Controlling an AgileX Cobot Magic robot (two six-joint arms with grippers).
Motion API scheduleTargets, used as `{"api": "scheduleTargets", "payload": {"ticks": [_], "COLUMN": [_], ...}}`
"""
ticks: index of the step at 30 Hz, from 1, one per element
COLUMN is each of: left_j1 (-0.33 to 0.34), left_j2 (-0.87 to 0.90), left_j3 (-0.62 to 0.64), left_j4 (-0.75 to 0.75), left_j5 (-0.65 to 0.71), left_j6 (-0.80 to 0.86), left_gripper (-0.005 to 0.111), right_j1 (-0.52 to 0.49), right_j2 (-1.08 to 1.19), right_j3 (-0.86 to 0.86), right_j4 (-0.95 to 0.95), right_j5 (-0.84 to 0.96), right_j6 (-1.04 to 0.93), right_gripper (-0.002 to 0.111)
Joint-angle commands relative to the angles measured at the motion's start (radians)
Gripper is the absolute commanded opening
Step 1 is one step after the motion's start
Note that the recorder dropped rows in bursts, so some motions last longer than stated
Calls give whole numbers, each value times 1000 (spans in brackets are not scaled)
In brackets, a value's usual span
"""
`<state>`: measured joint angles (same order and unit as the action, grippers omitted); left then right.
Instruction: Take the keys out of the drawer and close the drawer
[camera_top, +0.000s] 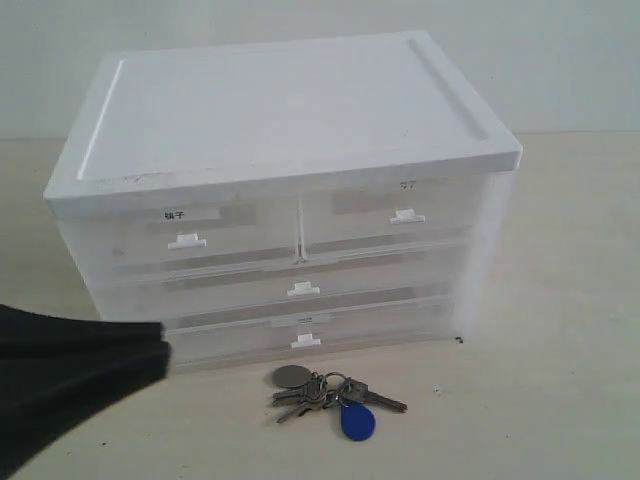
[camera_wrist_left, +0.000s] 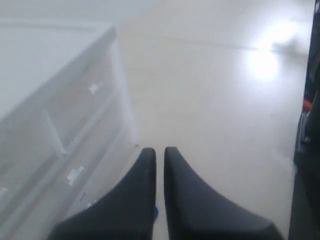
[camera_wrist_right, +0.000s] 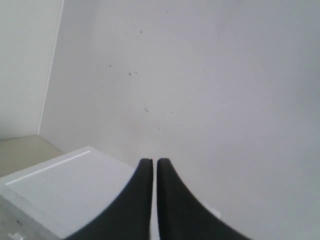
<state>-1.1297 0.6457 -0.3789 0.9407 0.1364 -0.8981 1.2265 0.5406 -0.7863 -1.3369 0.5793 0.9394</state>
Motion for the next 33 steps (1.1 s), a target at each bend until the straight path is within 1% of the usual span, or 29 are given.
{"api": "scheduleTargets", "payload": {"ticks": [1,6,9,14,17,18,19,20,21,22,23,24,26,28,30,33], "left_j1": [-7,-7,-8,-8,-8,-6,-6,-6,-6,-6,-8,-8,-8,-8,-8,-8], "left_j2": [-250,-528,-646,-639,-639,-639,-632,-625,-593,-551,-512,-451,-333,-196,-117,-16], "left_j3": [40,84,111,126,128,128,128,128,146,174,196,203,191,142,91,16], "left_j4": [-2,-2,-2,-13,6,6,22,94,316,472,544,578,638,678,696,762], "left_j5": [45,48,48,49,63,85,146,240,454,575,668,741,763,780,773,679], "left_j6": [-11,-62,-101,-101,-103,-121,-179,-302,-626,-819,-925,-987,-1052,-1096,-1096,-1073], "left_gripper": [5,5,5,5,5,5,5,5,5,5,5,5,5,5,5,5], "right_j1": [4,4,4,0,0,0,0,5,25,45,75,104,157,168,166,166], "right_j2": [-109,-227,-320,-508,-541,-541,-541,-525,-447,-373,-290,-200,-11,119,173,218], "right_j3": [-5,-5,0,80,113,113,114,114,114,114,112,96,32,-72,-152,-242], "right_j4": [117,254,348,377,361,359,361,359,314,273,242,223,180,151,169,231], "right_j5": [88,133,202,356,338,344,342,355,417,471,527,573,635,620,583,528], "right_j6": [-106,-252,-332,-371,-371,-371,-357,-330,-274,-208,-158,-127,-87,-58,-61,-90], "right_gripper": [0,0,0,0,0,0,0,0,0,0,0,0,0,0,0,0]}}
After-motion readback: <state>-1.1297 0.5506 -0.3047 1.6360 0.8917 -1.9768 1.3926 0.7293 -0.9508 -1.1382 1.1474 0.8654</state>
